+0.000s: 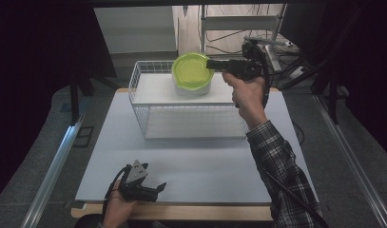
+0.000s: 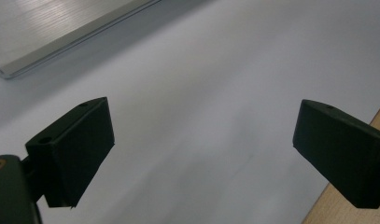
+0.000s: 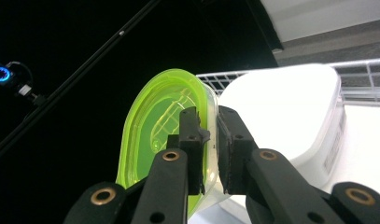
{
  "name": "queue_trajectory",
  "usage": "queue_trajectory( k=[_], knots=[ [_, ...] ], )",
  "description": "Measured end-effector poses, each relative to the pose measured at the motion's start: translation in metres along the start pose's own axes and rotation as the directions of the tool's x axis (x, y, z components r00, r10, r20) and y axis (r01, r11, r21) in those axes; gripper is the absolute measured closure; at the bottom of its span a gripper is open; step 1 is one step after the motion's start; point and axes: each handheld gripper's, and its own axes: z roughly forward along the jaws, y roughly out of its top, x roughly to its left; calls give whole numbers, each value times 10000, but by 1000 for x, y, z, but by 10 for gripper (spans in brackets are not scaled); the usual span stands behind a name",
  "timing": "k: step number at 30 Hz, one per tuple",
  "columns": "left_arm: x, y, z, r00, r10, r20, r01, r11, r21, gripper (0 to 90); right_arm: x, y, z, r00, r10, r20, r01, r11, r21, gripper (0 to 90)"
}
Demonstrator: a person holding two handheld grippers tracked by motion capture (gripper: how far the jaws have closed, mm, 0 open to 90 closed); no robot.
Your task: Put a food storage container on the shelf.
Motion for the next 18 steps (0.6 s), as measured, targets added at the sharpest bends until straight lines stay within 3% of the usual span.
queue_trajectory(
  k=[18],
  knots=[
    [-1,0,1,9999,96,74,-96,10000,28,49,-10,30,34,9933,570,1009,-546,9982,-262,814]
  ],
)
